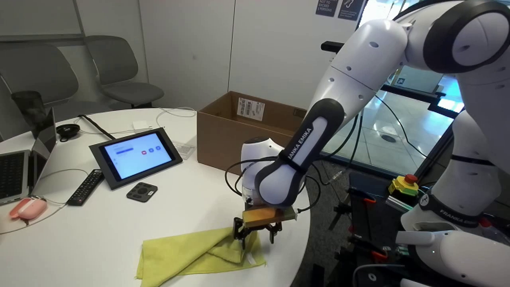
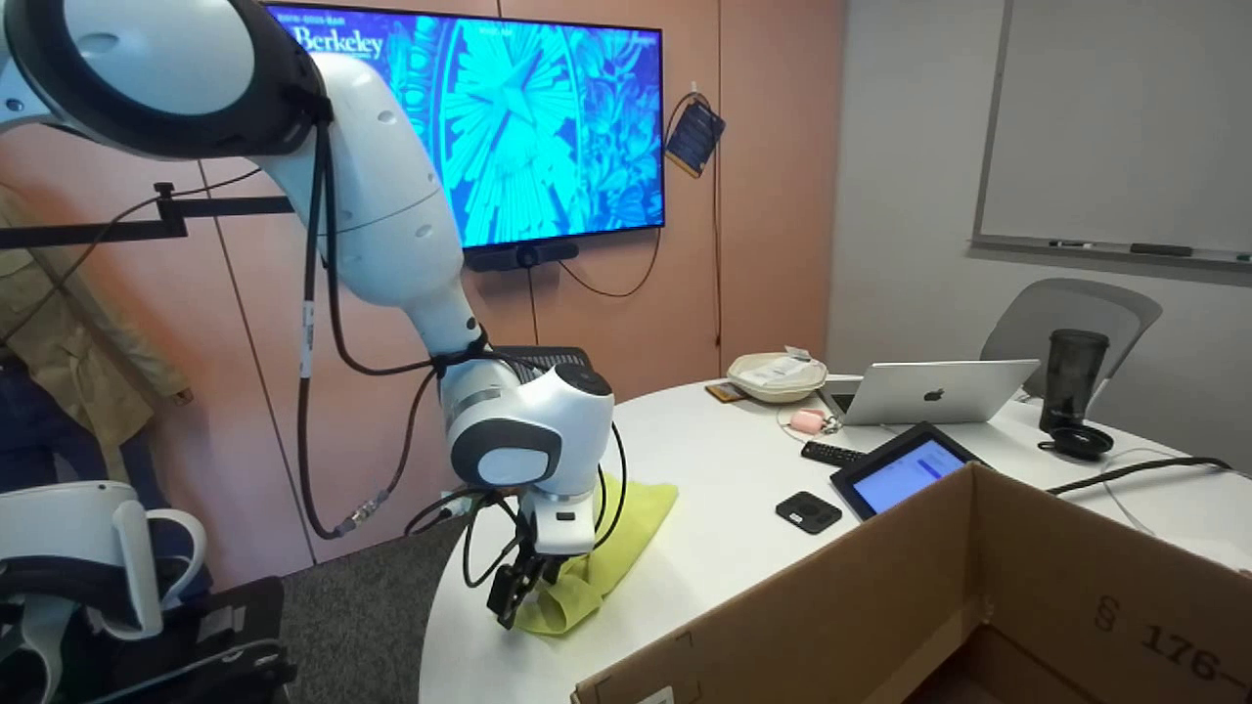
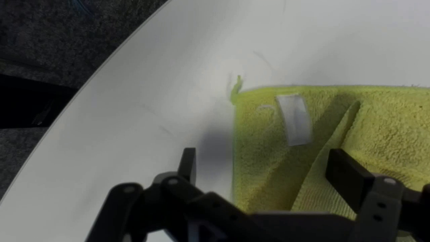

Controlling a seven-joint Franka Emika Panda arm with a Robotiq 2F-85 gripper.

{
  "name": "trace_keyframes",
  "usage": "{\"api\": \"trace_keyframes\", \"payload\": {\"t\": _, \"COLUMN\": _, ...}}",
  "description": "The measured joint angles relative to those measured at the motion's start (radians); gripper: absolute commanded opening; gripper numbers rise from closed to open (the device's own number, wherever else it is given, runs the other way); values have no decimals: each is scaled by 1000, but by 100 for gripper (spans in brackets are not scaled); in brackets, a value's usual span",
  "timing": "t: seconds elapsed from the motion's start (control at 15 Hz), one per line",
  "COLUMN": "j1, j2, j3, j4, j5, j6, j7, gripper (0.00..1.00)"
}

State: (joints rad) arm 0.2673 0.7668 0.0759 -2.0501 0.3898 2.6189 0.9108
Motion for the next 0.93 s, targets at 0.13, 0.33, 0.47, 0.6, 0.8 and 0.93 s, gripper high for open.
{"api": "trace_keyframes", "payload": {"t": 0.13, "j1": -6, "j2": 16, "j3": -1, "j4": 8, "j5": 0, "j6": 7, "j7": 3, "gripper": 100}}
{"api": "trace_keyframes", "payload": {"t": 0.33, "j1": -6, "j2": 23, "j3": -9, "j4": 17, "j5": 0, "j6": 15, "j7": 10, "gripper": 100}}
{"api": "trace_keyframes", "payload": {"t": 0.47, "j1": -5, "j2": 26, "j3": -16, "j4": 23, "j5": -3, "j6": 14, "j7": 17, "gripper": 100}}
{"api": "trace_keyframes", "payload": {"t": 0.6, "j1": -3, "j2": 35, "j3": -18, "j4": 30, "j5": -6, "j6": 13, "j7": 25, "gripper": 86}}
{"api": "trace_keyframes", "payload": {"t": 0.8, "j1": 5, "j2": 50, "j3": -18, "j4": 32, "j5": -7, "j6": 13, "j7": 36, "gripper": 70}}
{"api": "trace_keyframes", "payload": {"t": 0.93, "j1": 9, "j2": 50, "j3": -18, "j4": 34, "j5": -7, "j6": 13, "j7": 45, "gripper": 65}}
